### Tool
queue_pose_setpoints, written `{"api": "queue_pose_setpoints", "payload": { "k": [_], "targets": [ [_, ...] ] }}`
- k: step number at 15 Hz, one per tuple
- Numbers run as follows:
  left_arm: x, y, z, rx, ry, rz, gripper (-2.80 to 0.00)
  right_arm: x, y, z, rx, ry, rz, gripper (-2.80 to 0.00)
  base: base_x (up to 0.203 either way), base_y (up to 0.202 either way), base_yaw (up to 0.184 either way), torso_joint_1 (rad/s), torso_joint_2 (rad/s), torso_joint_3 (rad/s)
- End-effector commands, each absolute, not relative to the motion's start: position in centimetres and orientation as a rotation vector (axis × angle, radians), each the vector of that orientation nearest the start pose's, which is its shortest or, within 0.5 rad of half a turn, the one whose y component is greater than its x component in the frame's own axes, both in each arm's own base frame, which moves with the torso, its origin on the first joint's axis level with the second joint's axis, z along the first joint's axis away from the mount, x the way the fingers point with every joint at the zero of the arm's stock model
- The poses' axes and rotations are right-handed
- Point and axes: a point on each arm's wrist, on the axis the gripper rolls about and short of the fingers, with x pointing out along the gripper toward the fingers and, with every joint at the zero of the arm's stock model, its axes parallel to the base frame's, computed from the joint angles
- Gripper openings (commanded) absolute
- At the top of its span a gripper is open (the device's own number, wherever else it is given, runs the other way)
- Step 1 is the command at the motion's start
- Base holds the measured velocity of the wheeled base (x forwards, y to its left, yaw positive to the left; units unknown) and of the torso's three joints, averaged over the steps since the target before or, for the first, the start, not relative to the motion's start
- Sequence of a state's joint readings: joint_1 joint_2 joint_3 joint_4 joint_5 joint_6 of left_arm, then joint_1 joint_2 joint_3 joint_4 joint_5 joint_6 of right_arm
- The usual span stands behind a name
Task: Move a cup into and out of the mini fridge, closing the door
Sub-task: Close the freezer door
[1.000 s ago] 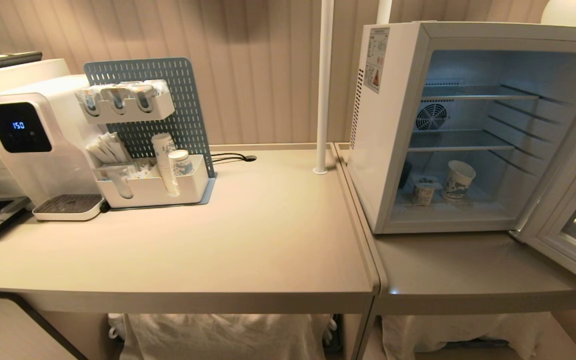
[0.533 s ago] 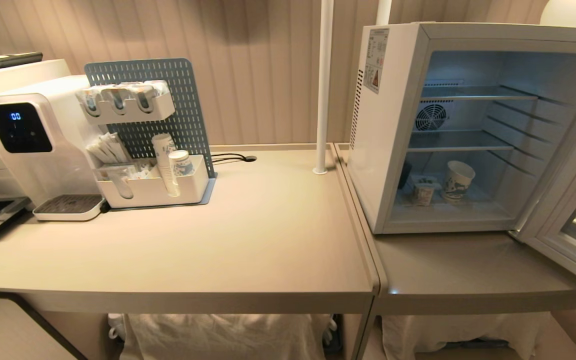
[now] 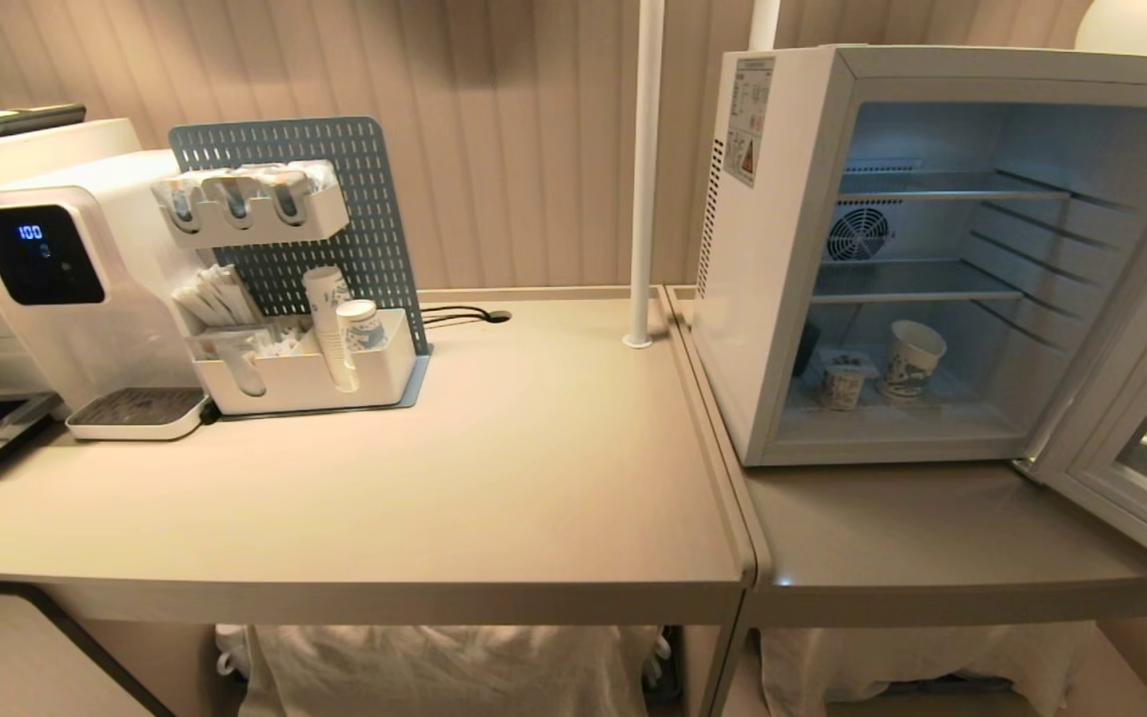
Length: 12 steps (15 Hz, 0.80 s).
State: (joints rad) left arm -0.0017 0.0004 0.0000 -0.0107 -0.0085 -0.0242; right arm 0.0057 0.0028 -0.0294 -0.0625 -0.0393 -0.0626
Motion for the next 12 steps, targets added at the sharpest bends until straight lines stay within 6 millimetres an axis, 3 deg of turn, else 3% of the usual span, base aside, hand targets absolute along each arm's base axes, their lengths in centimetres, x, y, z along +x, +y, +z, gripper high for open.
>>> {"api": "queue_pose_setpoints", "payload": {
  "k": [1, 4, 8, 12],
  "targets": [
    [-2.28, -0.02, 7.66, -0.025, -0.011, -0.011, -2.8, -2.61, -0.01, 7.38, -0.058, 0.085, 0.009, -2.8, 0.0, 0.0, 0.0, 0.0, 0.0, 0.0],
    [-2.28, -0.02, 7.66, -0.025, -0.011, -0.011, -2.8, -2.59, 0.0, 7.59, -0.046, 0.064, 0.014, -2.8, 0.0, 0.0, 0.0, 0.0, 0.0, 0.0],
    [-2.28, -0.02, 7.67, -0.025, -0.011, -0.011, -2.8, -2.59, 0.0, 7.59, -0.048, 0.067, 0.014, -2.8, -0.129, 0.0, 0.0, 0.002, 0.0, 0.004],
    [-2.28, -0.02, 7.66, -0.023, -0.011, -0.011, -2.8, -2.61, 0.0, 7.58, -0.048, 0.07, 0.014, -2.8, 0.0, 0.0, 0.0, 0.0, 0.0, 0.0]
  ]
}}
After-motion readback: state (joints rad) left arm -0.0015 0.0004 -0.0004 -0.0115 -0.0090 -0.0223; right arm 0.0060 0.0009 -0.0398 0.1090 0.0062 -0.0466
